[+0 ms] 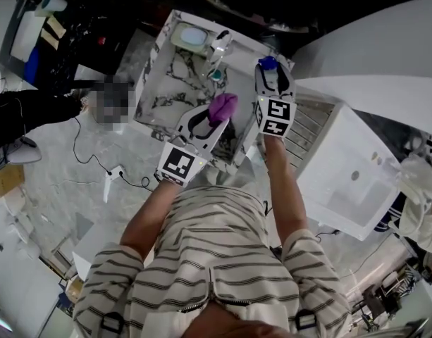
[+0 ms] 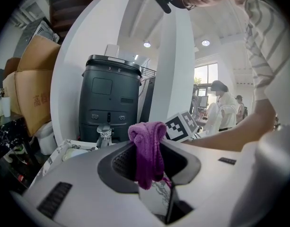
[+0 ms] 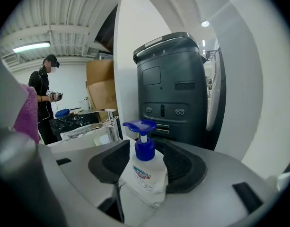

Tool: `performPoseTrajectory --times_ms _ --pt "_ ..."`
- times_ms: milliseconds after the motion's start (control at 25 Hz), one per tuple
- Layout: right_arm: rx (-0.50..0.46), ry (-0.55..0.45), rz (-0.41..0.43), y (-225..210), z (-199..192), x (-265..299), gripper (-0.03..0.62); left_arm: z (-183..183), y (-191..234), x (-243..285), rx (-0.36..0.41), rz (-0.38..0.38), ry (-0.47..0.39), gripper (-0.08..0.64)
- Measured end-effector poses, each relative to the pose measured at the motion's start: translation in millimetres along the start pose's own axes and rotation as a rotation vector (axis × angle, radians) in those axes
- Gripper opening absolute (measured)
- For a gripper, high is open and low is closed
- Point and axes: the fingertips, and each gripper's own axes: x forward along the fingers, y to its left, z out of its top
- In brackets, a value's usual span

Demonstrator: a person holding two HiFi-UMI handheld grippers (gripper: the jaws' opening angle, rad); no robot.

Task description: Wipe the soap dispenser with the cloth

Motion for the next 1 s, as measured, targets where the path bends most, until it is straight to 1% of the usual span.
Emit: performPoseTrajectory --times_ms 120,320,640,1000 --pt "-0.007 -0.002 0.0 0.5 1.7 -6.1 0.227 2.3 -1.7 -0.3 0.006 -0.002 -0.005 0.121" --pt "0.005 -0.033 -0.009 2.4 15.3 -25.3 0.225 9.9 -3.2 -5.1 0.009 0.012 -0.02 0.12" --pt "0.011 -0.076 -0.034 14.2 35.5 -67.2 0.155 23.6 -9.4 -23.5 0.016 0.031 -0.057 0.12" --pt "0.061 -0.152 -0.032 42.3 67.7 -128.6 0.063 40.6 -19.0 -50.8 0.028 0.035 -0.105 0.12"
